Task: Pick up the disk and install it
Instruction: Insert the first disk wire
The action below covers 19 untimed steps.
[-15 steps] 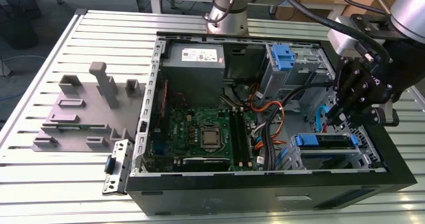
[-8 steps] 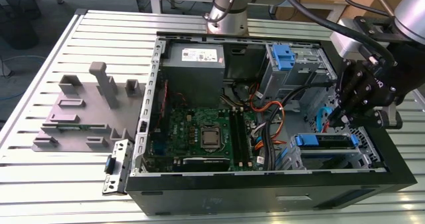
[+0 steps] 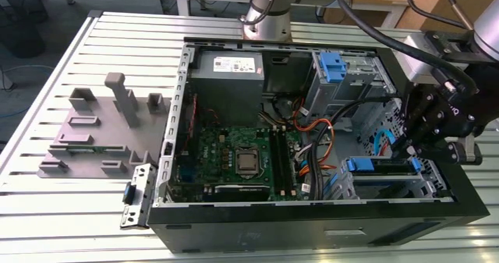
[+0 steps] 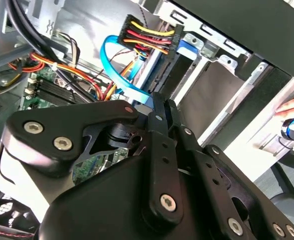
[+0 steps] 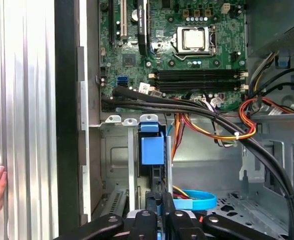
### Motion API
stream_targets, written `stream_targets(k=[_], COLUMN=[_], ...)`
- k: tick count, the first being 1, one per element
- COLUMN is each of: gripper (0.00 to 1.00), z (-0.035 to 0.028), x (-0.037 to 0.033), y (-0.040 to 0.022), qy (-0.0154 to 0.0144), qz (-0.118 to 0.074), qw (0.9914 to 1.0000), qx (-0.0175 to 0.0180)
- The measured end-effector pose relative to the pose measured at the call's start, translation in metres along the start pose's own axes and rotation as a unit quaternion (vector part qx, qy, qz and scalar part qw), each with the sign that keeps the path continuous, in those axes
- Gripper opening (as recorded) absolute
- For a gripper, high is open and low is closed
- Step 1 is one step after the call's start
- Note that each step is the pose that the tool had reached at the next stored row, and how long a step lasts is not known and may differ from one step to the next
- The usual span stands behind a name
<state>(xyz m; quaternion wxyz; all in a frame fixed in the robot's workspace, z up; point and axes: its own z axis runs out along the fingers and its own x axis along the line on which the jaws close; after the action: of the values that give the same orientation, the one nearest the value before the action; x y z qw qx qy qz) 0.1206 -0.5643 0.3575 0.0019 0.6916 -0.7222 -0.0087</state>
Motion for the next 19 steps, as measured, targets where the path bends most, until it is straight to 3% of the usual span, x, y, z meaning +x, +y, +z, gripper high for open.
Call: stream_targets(k=[19], gripper=[0.16], z=[0.0064], x=[-0.0005], y=[-0.0002], qy=[0.0002], qz=[0.000], qw=[1.00000], qx=[0.0000])
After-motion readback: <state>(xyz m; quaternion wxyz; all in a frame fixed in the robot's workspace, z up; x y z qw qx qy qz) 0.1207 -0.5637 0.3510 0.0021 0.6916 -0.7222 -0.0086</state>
